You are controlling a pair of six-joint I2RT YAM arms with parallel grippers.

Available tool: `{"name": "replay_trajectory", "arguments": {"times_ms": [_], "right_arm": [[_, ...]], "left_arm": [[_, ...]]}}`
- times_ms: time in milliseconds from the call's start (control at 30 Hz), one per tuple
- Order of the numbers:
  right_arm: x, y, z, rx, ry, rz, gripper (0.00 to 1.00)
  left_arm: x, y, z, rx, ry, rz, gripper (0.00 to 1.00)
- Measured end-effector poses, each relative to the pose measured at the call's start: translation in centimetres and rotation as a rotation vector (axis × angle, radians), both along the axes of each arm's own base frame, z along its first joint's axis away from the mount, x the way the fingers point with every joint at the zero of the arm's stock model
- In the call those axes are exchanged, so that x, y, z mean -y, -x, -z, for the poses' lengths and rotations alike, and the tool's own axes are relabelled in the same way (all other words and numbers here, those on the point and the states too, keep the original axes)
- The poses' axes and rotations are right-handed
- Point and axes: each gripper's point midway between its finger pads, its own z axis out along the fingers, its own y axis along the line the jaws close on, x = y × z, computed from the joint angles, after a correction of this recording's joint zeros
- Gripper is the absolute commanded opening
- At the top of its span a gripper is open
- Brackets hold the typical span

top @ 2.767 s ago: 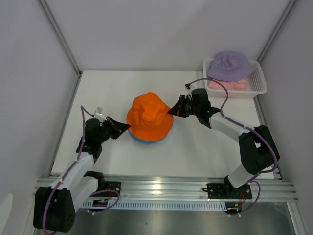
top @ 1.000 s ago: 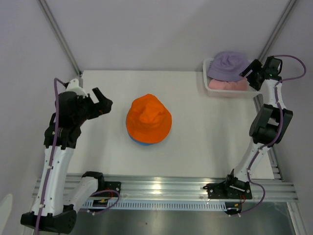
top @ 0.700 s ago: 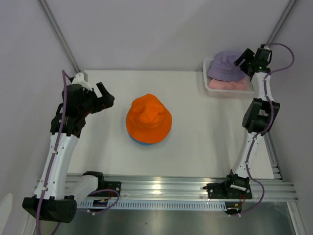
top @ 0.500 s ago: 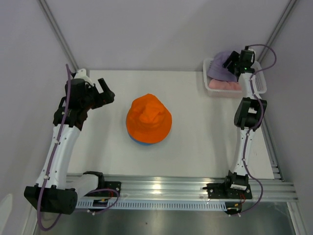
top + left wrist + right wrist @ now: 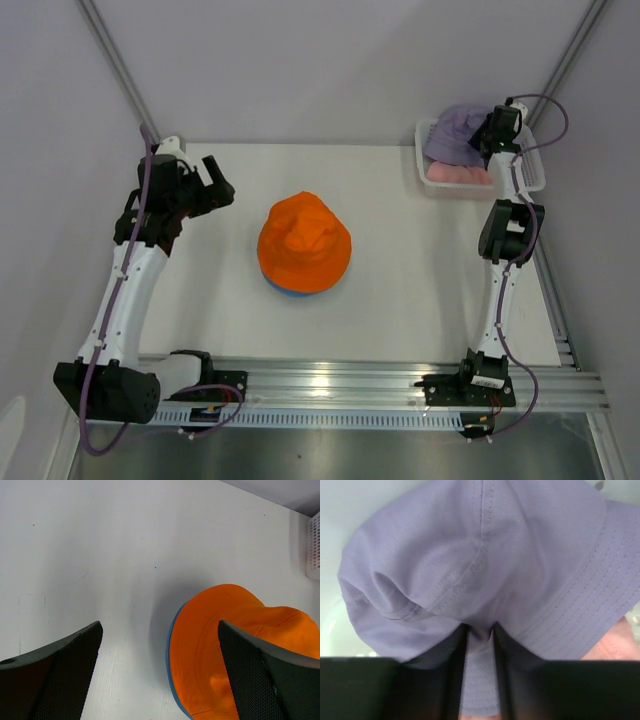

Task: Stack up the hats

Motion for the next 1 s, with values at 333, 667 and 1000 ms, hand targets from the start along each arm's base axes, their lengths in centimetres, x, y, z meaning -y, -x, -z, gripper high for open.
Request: {"name": "replay_trajectory", "arguments": {"times_ms": [333,667,1000], "right_arm": [[0.5,-0.5,-1.2,0.047,0.01,-0.008,0.0],[-5.9,4.7,-16.8,0.212,-0.061,-0.26,0.0],[-21.4,20.2,-42.3,0.732,-0.119,-0.726,0.0]], "left_arm": [[0.3,-0.2,-0.7,0.014,0.015,0.008,1.0],[2.0,0.4,-3.8,0.078,0.091,0.079,0.99],[5.2,2.3,-7.3,0.169,0.223,0.236,0.99]]}}
